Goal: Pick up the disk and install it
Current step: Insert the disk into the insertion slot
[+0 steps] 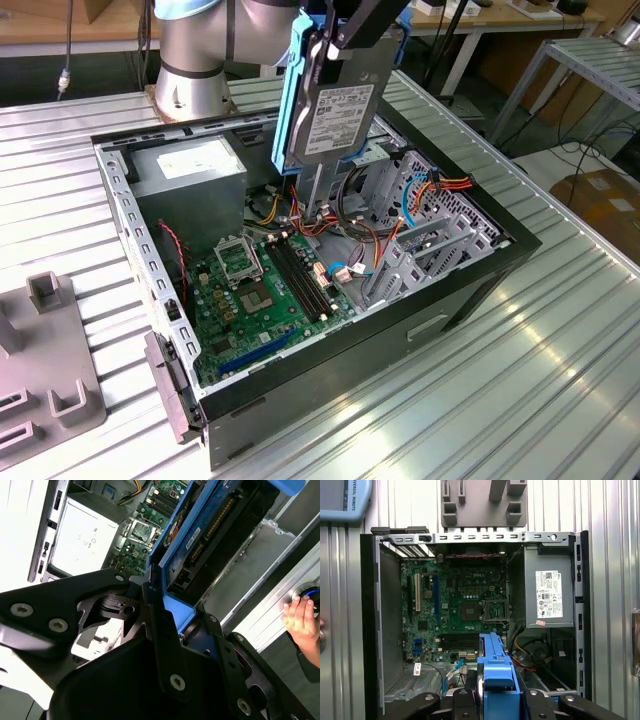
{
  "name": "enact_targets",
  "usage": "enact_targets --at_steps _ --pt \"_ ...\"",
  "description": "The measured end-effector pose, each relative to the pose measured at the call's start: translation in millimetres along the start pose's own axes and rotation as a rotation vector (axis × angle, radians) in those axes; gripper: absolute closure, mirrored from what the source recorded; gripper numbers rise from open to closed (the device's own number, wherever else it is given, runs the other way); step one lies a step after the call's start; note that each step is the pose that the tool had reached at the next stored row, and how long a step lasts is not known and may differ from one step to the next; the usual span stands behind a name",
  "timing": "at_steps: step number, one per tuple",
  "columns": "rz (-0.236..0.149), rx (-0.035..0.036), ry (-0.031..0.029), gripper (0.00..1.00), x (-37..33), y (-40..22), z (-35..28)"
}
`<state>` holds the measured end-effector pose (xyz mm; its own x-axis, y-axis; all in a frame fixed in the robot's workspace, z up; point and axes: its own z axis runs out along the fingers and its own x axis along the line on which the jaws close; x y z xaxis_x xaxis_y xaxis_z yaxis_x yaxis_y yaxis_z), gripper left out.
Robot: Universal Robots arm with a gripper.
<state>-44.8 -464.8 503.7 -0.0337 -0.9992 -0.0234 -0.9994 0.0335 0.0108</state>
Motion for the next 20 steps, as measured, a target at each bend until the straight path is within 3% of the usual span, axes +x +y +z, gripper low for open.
enact_targets --at_steps 9,20 --pt "0.0 -0.0001 0.0001 0.63 13.6 -2.1 -0.3" --pt "0.0 -0.0001 0.0001 0.63 22.5 -8.4 -0.6"
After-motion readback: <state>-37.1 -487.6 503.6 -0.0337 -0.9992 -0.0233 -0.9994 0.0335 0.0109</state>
